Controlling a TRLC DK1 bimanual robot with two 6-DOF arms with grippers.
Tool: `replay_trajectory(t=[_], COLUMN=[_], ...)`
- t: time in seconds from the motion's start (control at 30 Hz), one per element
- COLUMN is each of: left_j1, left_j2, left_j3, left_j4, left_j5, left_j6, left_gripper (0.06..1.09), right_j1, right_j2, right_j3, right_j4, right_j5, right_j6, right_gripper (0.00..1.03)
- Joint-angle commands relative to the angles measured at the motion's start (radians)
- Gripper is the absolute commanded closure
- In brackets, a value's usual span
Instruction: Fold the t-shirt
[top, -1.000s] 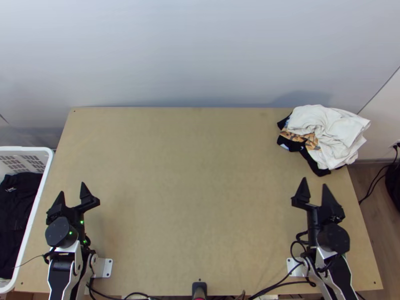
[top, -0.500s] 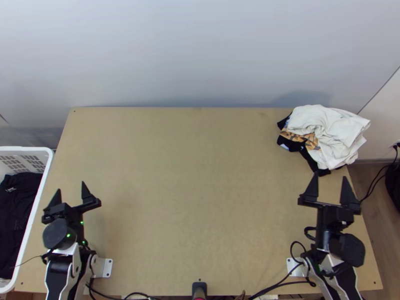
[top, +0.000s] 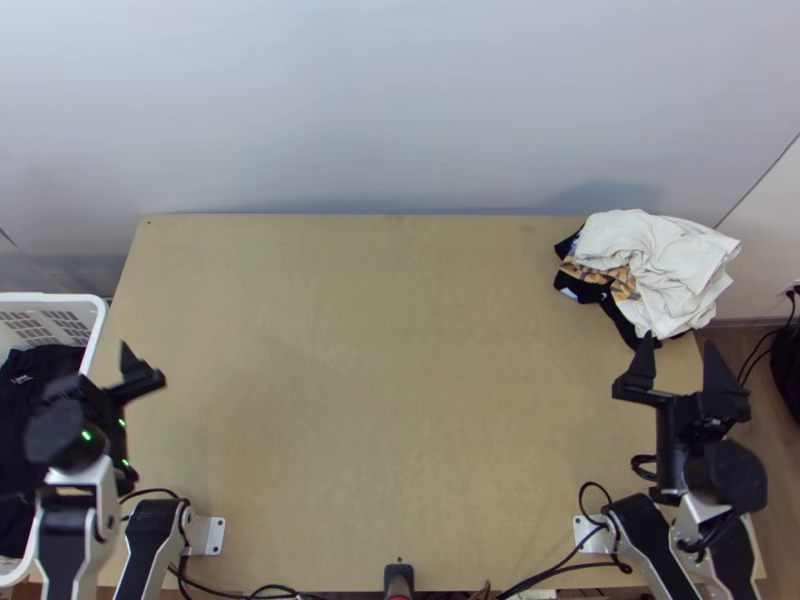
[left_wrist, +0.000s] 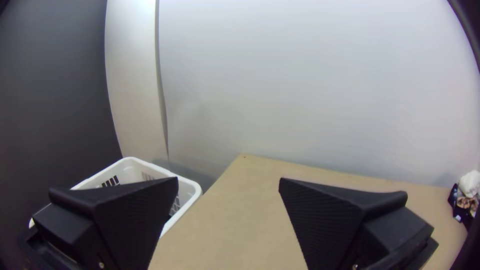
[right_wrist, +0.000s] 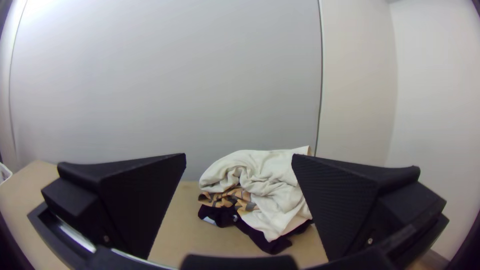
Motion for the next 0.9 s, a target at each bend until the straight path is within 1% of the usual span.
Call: replay_trajectory(t=[0.0, 0.1, 0.17, 0.2, 0.27, 0.33, 0.4, 0.5, 0.63, 0.77, 0.87], left_j1=[0.073, 0.161, 0.26, 0.325, 0.473, 0.605, 0.681, 0.791, 0.914, 1.015, 1.078], left_j2=[0.215, 0.278, 0.336, 0.364, 0.428, 0.506, 0.597, 0.718, 0.833, 0.973, 1.091], left_j3=[0.239, 0.285, 0.319, 0.333, 0.345, 0.376, 0.419, 0.483, 0.5, 0.495, 0.495], left_j4=[-0.043, -0.02, -0.017, -0.011, 0.024, 0.035, 0.038, 0.047, 0.145, 0.214, 0.231], left_j5=[0.0, 0.0, 0.012, 0.044, 0.121, 0.187, 0.199, 0.227, 0.265, 0.265, 0.265], left_j6=[-0.051, -0.051, -0.049, -0.049, -0.048, -0.065, -0.077, -0.085, -0.095, -0.12, -0.141], left_gripper=[0.1, 0.1, 0.1, 0.1, 0.1, 0.1, 0.1, 0.11, 0.11, 0.11, 0.11], right_j1=[0.003, 0.023, 0.028, 0.029, 0.031, 0.054, 0.056, 0.051, 0.045, 0.042, 0.039], right_j2=[0.235, 0.375, 0.429, 0.432, 0.41, 0.401, 0.401, 0.401, 0.407, 0.409, 0.418], right_j3=[0.222, 0.34, 0.392, 0.404, 0.409, 0.407, 0.409, 0.398, 0.403, 0.404, 0.403], right_j4=[-0.202, -0.322, -0.36, -0.36, -0.337, -0.311, -0.311, -0.311, -0.317, -0.325, -0.34], right_j5=[0.0, 0.0, 0.0, 0.0, -0.002, -0.005, -0.005, -0.005, -0.005, -0.005, -0.005], right_j6=[0.074, 0.083, 0.098, 0.123, 0.206, 0.247, 0.286, 0.302, 0.301, 0.301, 0.301], right_gripper=[0.04, 0.04, 0.04, 0.04, 0.04, 0.04, 0.04, 0.04, 0.04, 0.04, 0.04])
